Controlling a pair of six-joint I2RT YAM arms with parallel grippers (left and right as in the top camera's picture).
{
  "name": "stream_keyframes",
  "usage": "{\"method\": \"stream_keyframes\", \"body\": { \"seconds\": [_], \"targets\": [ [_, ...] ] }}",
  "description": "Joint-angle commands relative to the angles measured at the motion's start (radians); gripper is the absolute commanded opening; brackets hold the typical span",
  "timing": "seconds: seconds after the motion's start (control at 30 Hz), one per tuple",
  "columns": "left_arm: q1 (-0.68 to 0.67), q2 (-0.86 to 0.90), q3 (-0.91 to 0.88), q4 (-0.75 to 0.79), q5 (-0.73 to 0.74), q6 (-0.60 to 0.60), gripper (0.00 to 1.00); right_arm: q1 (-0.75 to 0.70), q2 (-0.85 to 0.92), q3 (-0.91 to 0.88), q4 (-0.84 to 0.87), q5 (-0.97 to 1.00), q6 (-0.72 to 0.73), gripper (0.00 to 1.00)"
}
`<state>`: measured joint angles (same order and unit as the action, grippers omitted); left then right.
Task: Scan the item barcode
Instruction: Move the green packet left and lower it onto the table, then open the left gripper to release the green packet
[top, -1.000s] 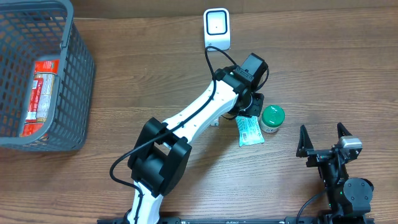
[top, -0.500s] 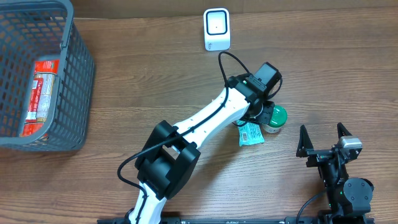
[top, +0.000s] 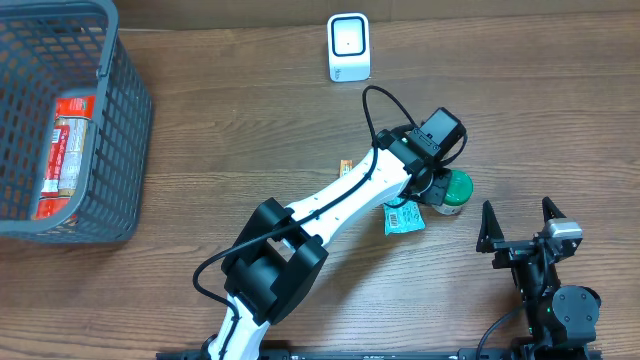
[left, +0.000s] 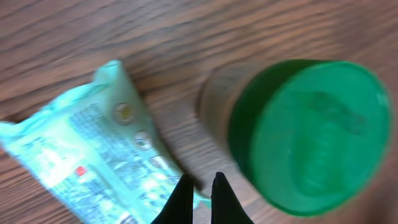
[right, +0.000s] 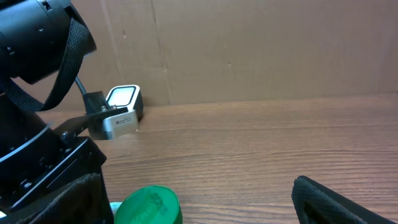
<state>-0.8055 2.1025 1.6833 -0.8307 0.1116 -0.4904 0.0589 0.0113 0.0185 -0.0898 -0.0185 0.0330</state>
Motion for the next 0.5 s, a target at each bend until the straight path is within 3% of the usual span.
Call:
{"method": "stream_keyframes", "body": {
  "seconds": [0.0,0.47],
  "targets": [
    [-0.006,0.018,-0.028,-0.002,-0.099,-0.057,0.04,-0.004,-0.008,-0.011,0.006,0.001,0.0,1.0],
    [0.027,0.018,-0.109,-0.018,-0.171,-0.028,0.04,-0.004,-0.008,-0.011,0.006,0.001,-0.001,1.0]
  ]
}}
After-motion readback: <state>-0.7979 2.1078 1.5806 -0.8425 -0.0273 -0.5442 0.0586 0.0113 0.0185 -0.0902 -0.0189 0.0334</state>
